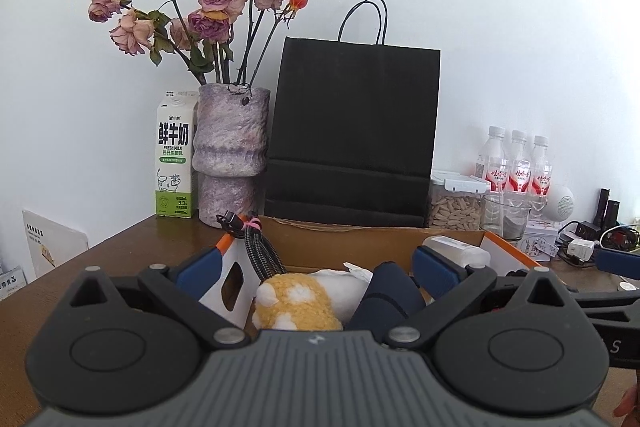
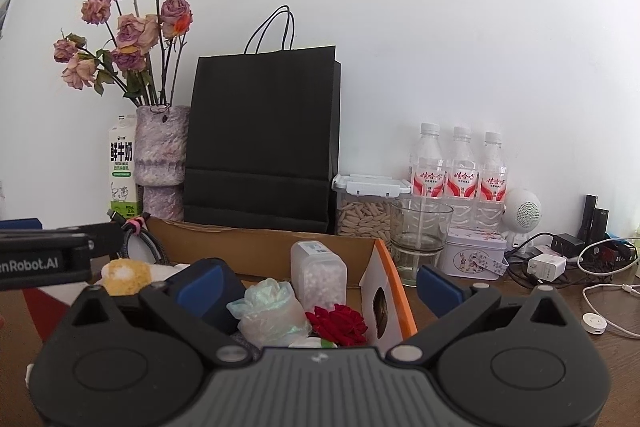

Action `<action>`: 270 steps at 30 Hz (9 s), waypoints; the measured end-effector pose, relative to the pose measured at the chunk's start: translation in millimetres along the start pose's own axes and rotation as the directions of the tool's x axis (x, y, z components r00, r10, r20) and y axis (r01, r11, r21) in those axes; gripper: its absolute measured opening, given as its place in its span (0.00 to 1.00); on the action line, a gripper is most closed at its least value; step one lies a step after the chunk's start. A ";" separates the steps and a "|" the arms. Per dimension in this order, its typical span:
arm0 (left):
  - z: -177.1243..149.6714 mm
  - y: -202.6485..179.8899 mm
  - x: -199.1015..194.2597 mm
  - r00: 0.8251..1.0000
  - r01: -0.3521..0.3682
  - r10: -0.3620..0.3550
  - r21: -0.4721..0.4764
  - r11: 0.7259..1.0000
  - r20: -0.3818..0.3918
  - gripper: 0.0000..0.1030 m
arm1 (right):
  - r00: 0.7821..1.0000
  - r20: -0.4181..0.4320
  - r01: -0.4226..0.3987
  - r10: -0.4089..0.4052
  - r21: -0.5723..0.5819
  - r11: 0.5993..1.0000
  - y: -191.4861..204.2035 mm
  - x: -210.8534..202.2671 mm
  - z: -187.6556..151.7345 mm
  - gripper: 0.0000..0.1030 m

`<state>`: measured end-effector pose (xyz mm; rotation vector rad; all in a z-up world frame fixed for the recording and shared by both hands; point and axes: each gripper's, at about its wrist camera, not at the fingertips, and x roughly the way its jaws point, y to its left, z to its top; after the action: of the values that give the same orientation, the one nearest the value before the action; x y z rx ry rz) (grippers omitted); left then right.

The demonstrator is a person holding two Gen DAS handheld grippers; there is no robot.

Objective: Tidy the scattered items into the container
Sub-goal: 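Withdraw both grippers from the box back over the table, then close the left gripper on the small white square cap, then close the right gripper on the large white bottle cap while the left gripper holds the square cap, then carry both white caps over the box with both grippers, then lower into the box and open both grippers, releasing the caps, then withdraw both grippers from the box back over the table, then close the right gripper on the small flat white cap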

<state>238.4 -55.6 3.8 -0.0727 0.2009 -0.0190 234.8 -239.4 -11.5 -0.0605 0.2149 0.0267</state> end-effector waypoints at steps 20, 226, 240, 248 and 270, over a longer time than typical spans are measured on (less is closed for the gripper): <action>-14.5 32.6 -42.3 0.998 -0.037 0.037 0.009 0.999 -0.055 1.00 | 0.999 -0.050 -0.008 0.007 -0.021 1.000 -3.1 -42.1 -18.3 1.00; -3.5 9.2 -14.5 0.999 -0.033 0.033 0.033 0.999 -0.023 1.00 | 0.996 -0.080 -0.030 0.034 0.050 0.998 -3.3 -14.0 -10.1 1.00; -20.0 33.4 -58.7 0.996 -0.020 0.023 0.040 0.999 -0.092 1.00 | 0.988 -0.140 -0.058 0.062 0.036 0.998 6.1 -56.1 -29.6 1.00; -30.0 40.4 -63.1 0.983 0.003 0.007 0.055 0.998 -0.186 1.00 | 0.977 -0.202 -0.072 0.075 0.022 0.997 17.6 -62.3 -37.1 1.00; -33.6 87.4 -44.3 0.936 -0.079 0.066 -0.023 0.997 -0.346 1.00 | 0.891 -0.419 -0.170 0.176 0.051 0.984 57.3 -23.9 -45.1 0.65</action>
<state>189.3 30.3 -26.7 -0.0983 0.5565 0.0458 200.0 -185.5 -53.7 -0.0328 0.6561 0.1917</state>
